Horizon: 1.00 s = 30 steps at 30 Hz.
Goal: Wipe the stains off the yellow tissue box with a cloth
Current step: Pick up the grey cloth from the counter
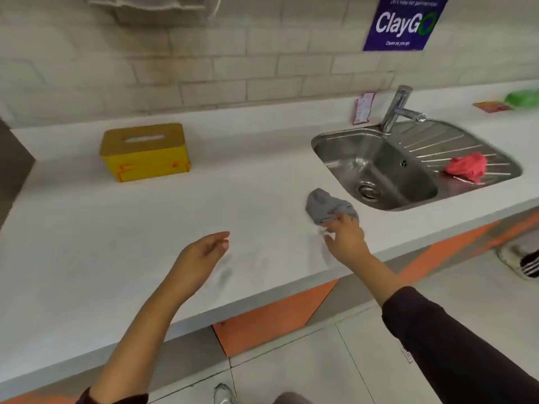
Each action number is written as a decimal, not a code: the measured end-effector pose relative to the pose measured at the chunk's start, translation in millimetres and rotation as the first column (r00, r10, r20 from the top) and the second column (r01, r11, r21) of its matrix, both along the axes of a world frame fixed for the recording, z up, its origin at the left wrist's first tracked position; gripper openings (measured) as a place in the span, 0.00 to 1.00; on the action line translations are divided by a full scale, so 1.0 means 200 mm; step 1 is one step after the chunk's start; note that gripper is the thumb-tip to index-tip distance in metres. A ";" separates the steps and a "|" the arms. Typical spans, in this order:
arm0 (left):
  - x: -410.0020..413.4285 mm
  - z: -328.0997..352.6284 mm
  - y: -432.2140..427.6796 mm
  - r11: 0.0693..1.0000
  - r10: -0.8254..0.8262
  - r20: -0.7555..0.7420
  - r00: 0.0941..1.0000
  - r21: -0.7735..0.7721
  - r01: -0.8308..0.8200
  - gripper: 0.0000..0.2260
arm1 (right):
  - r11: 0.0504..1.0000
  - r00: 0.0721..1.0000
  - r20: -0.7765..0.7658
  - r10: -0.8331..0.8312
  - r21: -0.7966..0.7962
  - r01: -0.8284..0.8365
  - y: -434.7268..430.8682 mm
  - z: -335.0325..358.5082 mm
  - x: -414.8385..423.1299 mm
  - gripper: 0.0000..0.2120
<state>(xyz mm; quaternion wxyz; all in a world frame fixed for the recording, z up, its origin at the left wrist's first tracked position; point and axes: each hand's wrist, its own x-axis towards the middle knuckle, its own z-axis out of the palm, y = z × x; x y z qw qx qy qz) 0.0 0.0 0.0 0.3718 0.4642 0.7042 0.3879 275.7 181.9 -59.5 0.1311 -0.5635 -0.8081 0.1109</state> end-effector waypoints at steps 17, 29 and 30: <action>-0.21 -0.09 0.37 0.997 -0.010 0.084 0.996 -0.082 0.017 0.09 | 0.984 0.948 0.262 0.179 -0.037 -0.175 0.51 -0.18 -0.03 0.20; -0.32 -0.10 0.68 0.988 0.135 0.063 0.989 -0.079 -0.130 0.10 | 0.946 0.567 -0.792 -0.229 -0.318 -0.063 0.52 0.08 -0.54 0.14; -0.35 -0.08 0.69 0.986 0.152 0.054 0.987 -0.074 -0.148 0.10 | 0.926 0.504 -0.821 -0.270 -0.365 -0.097 0.52 0.10 -0.61 0.13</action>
